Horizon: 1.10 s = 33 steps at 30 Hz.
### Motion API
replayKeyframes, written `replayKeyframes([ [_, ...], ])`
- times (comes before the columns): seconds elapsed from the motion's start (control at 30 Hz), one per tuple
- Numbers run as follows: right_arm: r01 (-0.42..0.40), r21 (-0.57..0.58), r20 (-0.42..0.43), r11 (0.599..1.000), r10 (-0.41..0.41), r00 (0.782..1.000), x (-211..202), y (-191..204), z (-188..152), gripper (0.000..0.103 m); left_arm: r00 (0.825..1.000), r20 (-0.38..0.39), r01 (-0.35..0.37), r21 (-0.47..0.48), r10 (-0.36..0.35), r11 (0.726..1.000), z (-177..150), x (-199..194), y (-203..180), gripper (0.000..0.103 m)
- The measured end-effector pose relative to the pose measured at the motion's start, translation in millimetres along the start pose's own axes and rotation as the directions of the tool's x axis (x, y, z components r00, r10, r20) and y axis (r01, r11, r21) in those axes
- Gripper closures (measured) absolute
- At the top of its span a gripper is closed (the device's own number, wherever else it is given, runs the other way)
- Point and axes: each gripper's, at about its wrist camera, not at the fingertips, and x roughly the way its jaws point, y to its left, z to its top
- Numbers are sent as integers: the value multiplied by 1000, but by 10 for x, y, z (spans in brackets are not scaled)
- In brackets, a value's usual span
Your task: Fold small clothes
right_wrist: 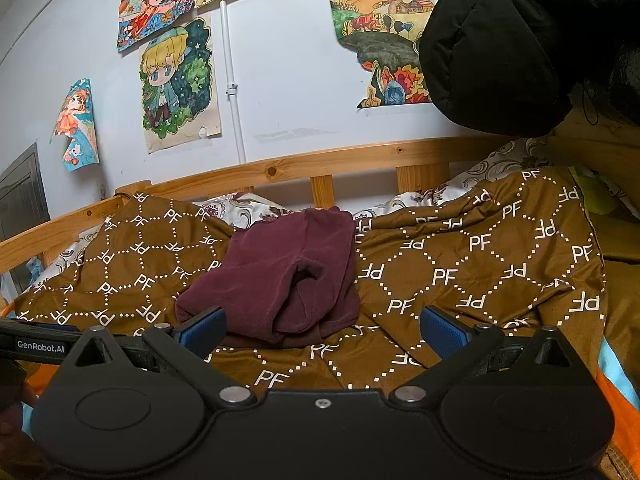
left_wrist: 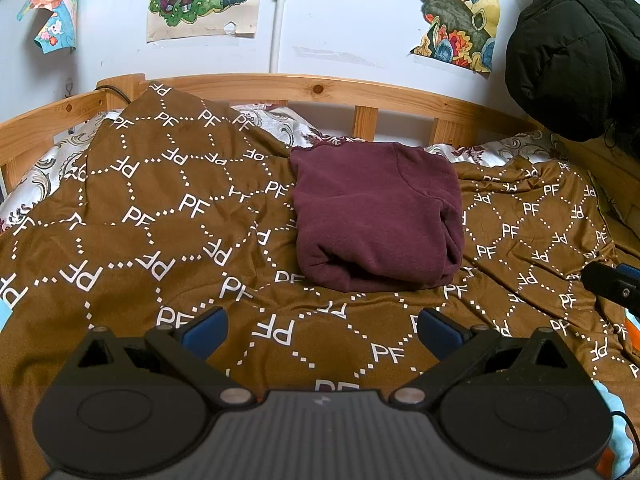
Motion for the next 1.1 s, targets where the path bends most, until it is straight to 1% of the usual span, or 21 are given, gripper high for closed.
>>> replayKeyframes([
  [0.97, 2, 0, -1, 1000, -2, 1000, -2, -2, 2, 1, 1000, -12, 7, -4, -7, 1000, -18, 15, 10, 1],
  [1.1, 2, -1, -1, 1000, -2, 1000, -2, -2, 1, 1, 999, -29, -32, 3, 32, 999, 5, 23, 5, 1],
])
